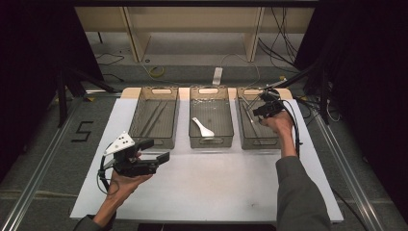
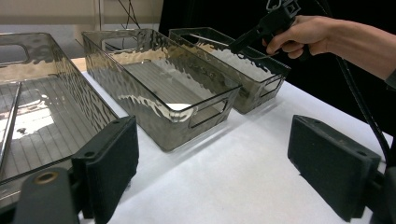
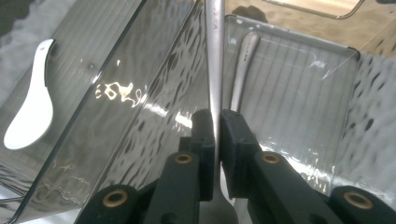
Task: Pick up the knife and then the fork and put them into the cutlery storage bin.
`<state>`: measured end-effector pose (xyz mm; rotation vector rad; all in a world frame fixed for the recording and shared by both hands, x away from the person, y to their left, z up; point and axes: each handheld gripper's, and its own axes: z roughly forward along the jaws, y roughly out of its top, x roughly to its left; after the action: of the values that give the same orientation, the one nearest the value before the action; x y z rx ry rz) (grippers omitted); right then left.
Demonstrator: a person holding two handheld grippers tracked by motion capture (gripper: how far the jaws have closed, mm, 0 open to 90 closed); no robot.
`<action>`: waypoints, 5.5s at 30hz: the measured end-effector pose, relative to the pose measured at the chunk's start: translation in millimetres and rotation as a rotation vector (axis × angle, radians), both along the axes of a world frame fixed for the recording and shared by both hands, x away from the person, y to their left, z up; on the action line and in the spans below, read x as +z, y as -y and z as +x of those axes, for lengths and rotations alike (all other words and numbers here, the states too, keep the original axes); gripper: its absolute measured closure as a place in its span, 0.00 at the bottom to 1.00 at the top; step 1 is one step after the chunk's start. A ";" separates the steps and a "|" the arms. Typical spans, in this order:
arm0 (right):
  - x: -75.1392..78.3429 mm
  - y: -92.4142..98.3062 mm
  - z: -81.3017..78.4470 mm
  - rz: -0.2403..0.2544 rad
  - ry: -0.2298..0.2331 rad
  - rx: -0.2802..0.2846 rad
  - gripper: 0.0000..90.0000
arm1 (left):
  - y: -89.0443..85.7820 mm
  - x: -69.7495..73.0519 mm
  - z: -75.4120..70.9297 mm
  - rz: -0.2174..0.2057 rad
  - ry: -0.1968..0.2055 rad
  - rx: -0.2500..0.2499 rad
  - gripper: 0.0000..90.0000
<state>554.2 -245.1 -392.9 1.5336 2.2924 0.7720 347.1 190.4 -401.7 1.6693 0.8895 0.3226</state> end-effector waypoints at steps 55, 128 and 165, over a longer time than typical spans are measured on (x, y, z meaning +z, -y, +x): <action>19.6 -13.5 -73.1 0.232 0.213 0.089 0.35 | 1.4 -2.2 1.7 -0.011 -0.024 -0.014 0.18; -14.7 -23.1 -203.4 0.368 0.412 0.269 0.26 | 4.3 -4.6 -1.4 -0.019 -0.063 -0.067 0.18; -46.0 -2.7 -237.0 0.352 0.399 0.238 0.26 | 9.9 -10.1 -10.3 0.023 -0.084 -0.105 0.18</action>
<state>317.2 -242.4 -438.8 1.1012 2.1305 1.4633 336.8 180.5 -411.8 1.7541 0.8593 0.1927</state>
